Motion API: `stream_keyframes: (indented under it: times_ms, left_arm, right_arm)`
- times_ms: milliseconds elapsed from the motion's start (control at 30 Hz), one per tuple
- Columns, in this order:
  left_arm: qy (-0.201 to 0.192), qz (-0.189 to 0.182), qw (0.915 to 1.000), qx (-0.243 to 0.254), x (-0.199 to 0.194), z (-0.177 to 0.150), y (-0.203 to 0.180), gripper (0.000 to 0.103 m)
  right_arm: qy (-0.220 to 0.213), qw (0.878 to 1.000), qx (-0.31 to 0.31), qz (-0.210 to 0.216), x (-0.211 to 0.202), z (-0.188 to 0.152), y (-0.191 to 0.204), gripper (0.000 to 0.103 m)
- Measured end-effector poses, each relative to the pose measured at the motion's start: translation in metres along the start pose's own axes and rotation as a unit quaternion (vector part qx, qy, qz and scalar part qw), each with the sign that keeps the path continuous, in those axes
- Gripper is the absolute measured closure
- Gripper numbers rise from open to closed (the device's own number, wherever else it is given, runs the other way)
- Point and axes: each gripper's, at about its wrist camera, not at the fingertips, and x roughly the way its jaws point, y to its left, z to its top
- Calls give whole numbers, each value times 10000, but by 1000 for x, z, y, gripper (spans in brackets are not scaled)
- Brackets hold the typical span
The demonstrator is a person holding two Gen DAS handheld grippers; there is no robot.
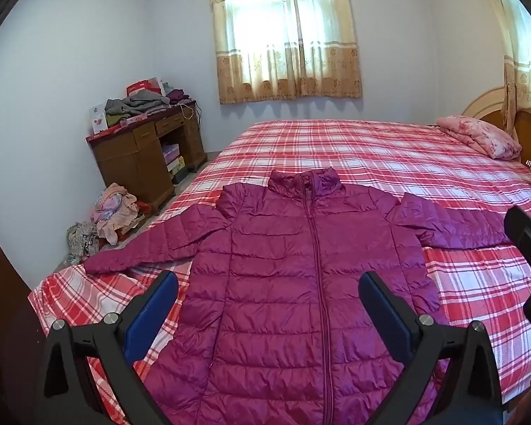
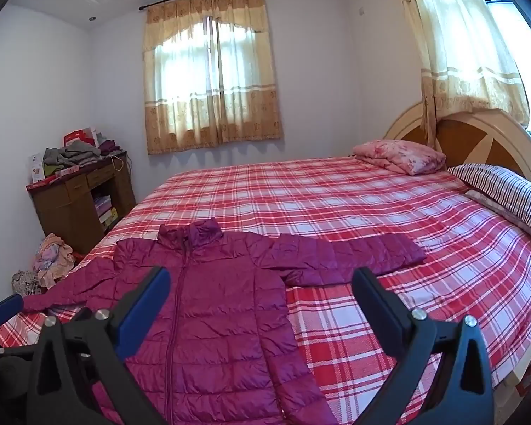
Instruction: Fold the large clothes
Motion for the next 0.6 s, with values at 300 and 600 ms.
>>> stream_keyframes:
  times_ms: [300,600]
  left_arm:
    - [152,-24,9999,-31,18,7,-2,1]
    - [118,58,9999,-67,20,9,2,1]
  right_arm:
    - [36,10000,-7,56,11,10,7,0]
    - [-94,9998,-54,136,19,8,13,0]
